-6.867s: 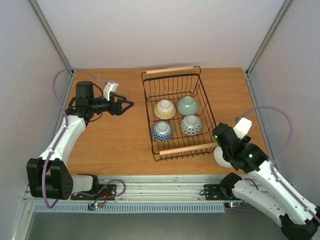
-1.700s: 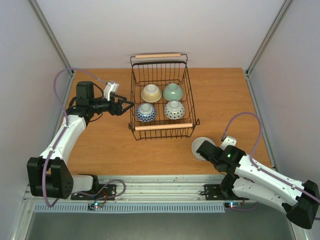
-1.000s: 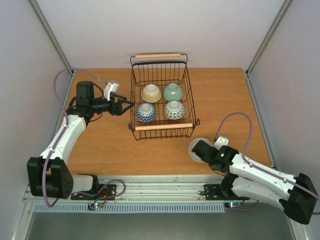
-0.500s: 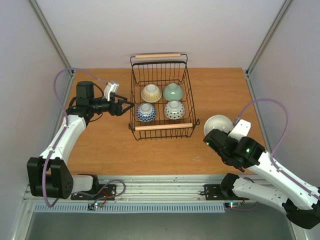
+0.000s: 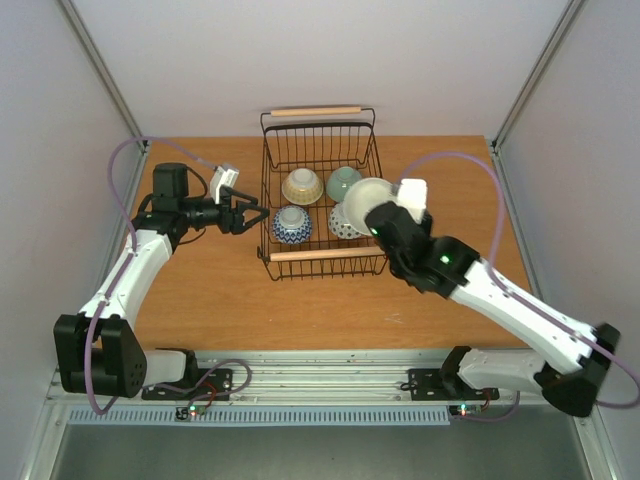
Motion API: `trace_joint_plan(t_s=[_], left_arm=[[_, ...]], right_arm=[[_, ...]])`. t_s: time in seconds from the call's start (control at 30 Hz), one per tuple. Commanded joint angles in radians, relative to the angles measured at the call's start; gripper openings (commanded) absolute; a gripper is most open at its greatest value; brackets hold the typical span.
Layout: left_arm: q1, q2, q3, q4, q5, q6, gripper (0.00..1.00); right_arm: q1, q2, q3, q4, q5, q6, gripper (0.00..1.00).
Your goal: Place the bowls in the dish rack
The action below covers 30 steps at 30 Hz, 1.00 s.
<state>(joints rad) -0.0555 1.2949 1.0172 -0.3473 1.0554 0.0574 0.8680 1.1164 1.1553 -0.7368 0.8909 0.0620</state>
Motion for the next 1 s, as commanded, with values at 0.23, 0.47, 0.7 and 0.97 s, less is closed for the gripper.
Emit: trace_joint_plan(t_s=[0.23,0.47,0.7,0.97], left_arm=[[-0.003,0.001,0.04,-0.035,0.01,0.012,0.77],[-0.008,0.022,0.036,-0.029,-0.01,0.015,0.77],[-0.031,0.044,0.038,-0.024,-0.114,0.016,0.77],[-0.041,0.044,0.037,-0.023,-0.142,0.023,0.61]], right_arm=[[0.005,0.434,0.342,0.274,-0.234,-0.232,0.01],[0.045,0.539,0.452,0.272,-0.285,-0.26,0.01],[0.116,0.591,0.5,0.276,-0.295,-0.29,0.01],[0.146,0.603,0.495,0.281,-0.273,-0.295,0.01]])
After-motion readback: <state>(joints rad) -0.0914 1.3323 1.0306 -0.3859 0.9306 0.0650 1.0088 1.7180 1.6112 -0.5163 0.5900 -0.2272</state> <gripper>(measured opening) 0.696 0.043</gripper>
